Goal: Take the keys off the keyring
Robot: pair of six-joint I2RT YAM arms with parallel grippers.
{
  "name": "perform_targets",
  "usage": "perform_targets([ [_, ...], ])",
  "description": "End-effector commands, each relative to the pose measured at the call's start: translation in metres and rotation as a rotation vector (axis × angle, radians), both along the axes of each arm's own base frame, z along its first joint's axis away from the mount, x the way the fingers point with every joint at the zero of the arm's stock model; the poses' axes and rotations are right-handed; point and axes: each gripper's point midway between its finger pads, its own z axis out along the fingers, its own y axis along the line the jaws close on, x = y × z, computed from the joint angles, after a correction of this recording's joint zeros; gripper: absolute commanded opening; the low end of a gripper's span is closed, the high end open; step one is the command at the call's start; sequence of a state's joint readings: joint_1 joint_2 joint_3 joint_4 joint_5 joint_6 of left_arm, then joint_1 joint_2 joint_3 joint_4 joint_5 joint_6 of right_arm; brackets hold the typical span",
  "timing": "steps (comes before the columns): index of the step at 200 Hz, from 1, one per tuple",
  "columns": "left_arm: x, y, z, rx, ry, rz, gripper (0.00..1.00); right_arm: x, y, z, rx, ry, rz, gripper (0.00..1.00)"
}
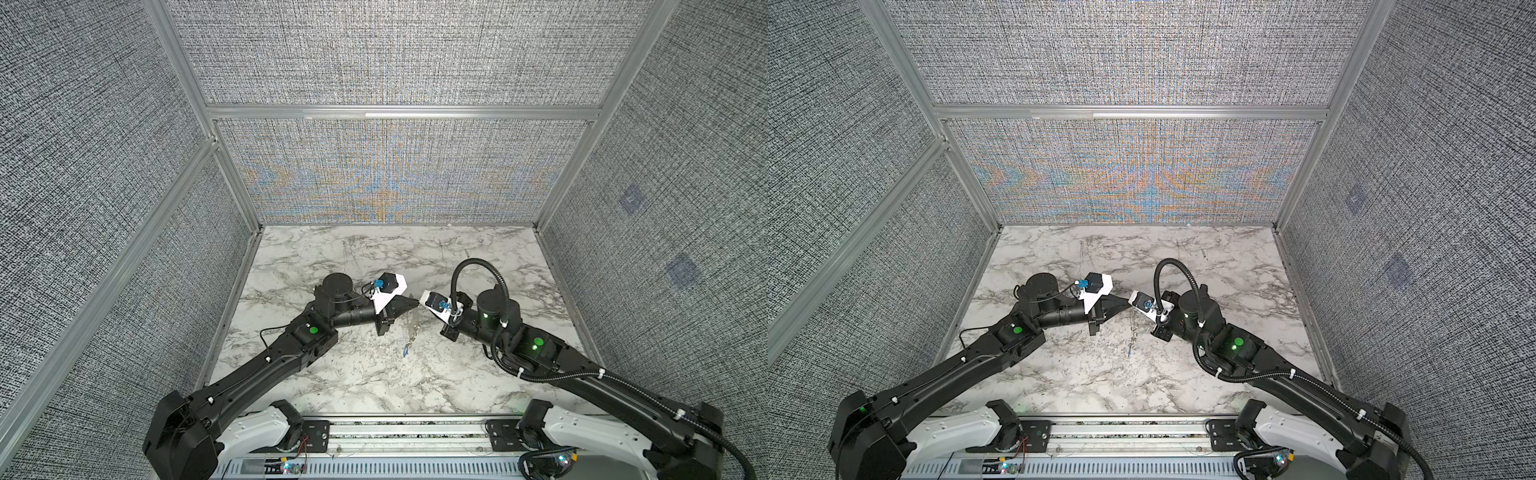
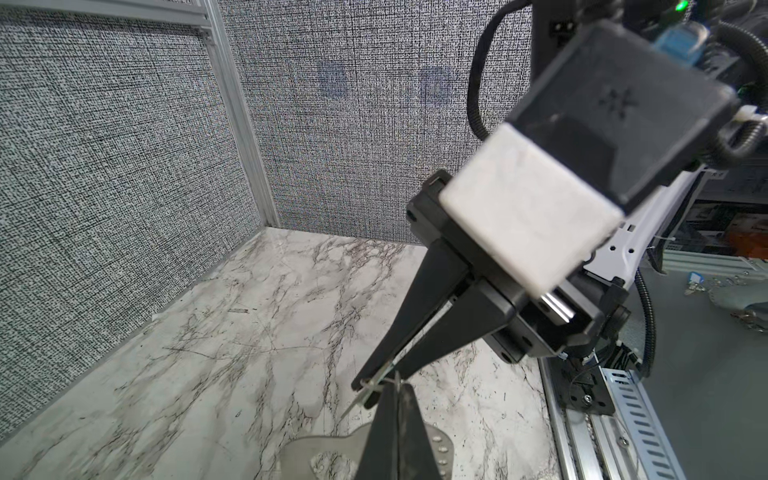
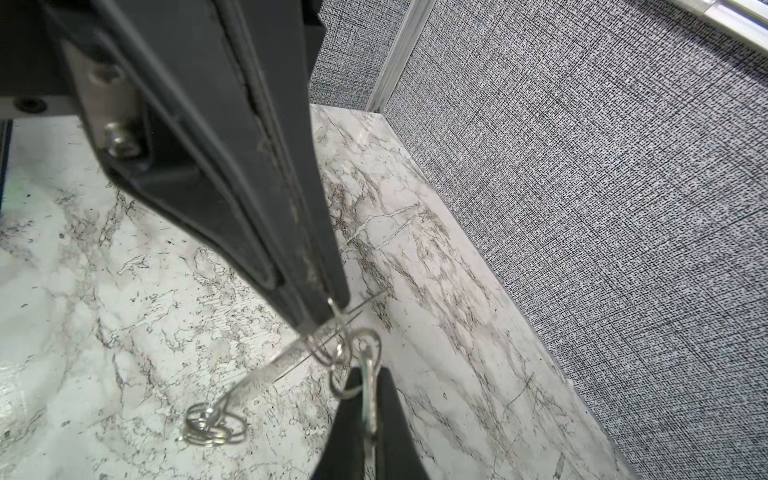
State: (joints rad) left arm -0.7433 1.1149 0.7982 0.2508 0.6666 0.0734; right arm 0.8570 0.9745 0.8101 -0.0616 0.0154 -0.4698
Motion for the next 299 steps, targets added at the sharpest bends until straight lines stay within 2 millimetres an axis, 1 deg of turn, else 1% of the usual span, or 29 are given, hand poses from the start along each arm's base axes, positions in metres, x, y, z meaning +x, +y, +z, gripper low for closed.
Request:
perform_targets([
  [1, -0.008, -0.002, 0.022, -0.084, -0.04, -0.051, 0.0, 0.005, -0.002, 0.002, 0.004, -0.014, -0.022, 0.0],
  [58, -0.003, -0.001, 0.026, -0.138, -0.031, -0.024, 0.0, 0.007, 0.0, 0.002, 0.022, -0.018, -0.035, 0.0],
  [92, 0.003, 0.001, 0.026, -0.163, -0.023, 0.01, 0.0, 0.007, 0.0, 0.004, 0.029, -0.024, -0.039, 0.0],
  [149, 0.012, 0.004, 0.03, -0.225, -0.013, 0.067, 0.0, 0.012, 0.0, 0.006, 0.025, -0.045, -0.078, 0.0],
  [196, 0.014, 0.005, 0.031, -0.264, -0.002, 0.077, 0.0, 0.015, 0.004, 0.009, 0.026, -0.064, -0.102, 0.0],
  [220, 0.013, 0.005, 0.028, -0.268, 0.007, 0.067, 0.0, 0.01, 0.005, 0.012, 0.027, -0.076, -0.08, 0.0],
  [228, 0.012, 0.005, 0.028, -0.269, 0.008, 0.065, 0.0, 0.008, 0.005, 0.014, 0.028, -0.081, -0.073, 0.05],
  [240, 0.011, 0.004, 0.027, -0.265, 0.011, 0.059, 0.0, 0.006, 0.003, 0.017, 0.024, -0.083, -0.062, 0.15],
  [261, 0.008, 0.003, 0.025, -0.258, 0.014, 0.041, 0.0, 0.001, 0.0, 0.015, -0.01, -0.059, -0.032, 0.29],
  [274, 0.006, 0.003, 0.025, -0.259, 0.012, 0.028, 0.0, -0.002, -0.002, 0.013, -0.031, -0.028, -0.012, 0.34],
  [299, 0.003, 0.003, 0.027, -0.271, 0.008, 0.011, 0.0, -0.007, -0.009, 0.004, -0.079, 0.038, 0.016, 0.39],
])
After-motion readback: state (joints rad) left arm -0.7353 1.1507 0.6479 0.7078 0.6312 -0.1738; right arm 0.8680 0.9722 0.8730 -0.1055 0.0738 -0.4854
